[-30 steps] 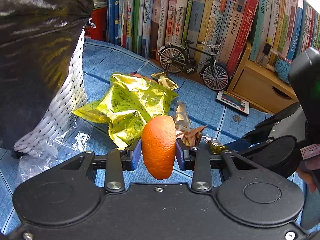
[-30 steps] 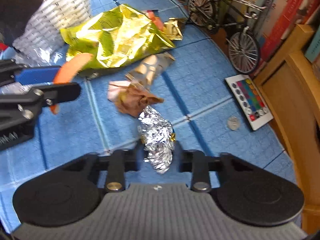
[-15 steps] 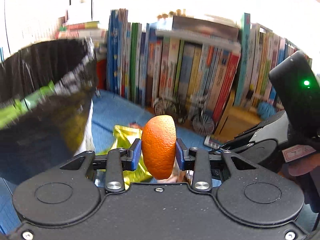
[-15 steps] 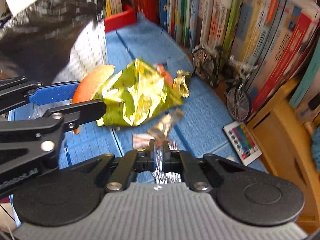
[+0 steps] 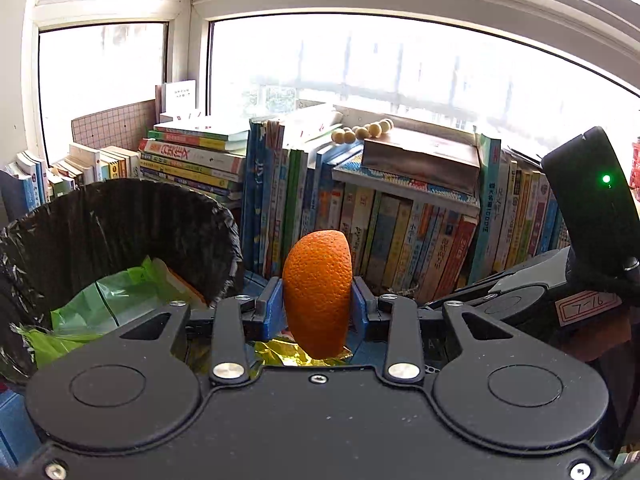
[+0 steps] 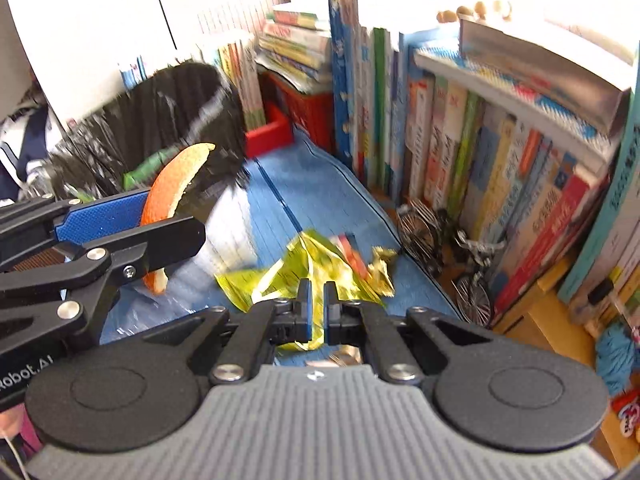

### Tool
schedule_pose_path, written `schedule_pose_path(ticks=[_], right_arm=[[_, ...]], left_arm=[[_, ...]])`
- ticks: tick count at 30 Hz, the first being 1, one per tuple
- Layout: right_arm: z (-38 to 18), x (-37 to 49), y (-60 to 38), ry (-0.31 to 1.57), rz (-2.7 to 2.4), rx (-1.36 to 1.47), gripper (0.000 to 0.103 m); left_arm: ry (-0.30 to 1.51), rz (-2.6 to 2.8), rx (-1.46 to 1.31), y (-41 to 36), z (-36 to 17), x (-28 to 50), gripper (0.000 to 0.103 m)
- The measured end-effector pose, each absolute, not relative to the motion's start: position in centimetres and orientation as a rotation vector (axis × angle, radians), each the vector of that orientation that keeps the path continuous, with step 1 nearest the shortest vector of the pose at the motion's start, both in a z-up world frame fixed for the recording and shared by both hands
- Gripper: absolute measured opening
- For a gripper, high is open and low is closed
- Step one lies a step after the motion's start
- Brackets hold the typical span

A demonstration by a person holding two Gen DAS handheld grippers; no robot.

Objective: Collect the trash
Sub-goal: 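Lift both tools over the basket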

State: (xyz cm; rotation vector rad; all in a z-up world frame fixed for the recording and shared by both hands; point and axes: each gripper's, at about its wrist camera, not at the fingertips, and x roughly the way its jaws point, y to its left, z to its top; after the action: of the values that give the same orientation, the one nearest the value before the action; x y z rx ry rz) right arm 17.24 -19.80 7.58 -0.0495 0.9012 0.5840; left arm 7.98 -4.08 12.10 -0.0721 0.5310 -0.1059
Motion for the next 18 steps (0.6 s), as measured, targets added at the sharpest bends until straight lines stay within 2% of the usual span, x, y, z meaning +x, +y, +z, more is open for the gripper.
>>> schedule_pose_path(ticks=[8, 18], right_arm=[[9.5, 17.1, -18.7, 0.878, 0.645, 0.000, 0.008], [9.3, 16.9, -16.9, 0.884, 0.665, -0.010, 0.008]], left_arm=[[0.511, -0.038, -0.112, -1.1, 13.4, 7.7, 0.034], [0.497, 0.026, -0.153, 1.8, 13.9, 7.5, 0.034]])
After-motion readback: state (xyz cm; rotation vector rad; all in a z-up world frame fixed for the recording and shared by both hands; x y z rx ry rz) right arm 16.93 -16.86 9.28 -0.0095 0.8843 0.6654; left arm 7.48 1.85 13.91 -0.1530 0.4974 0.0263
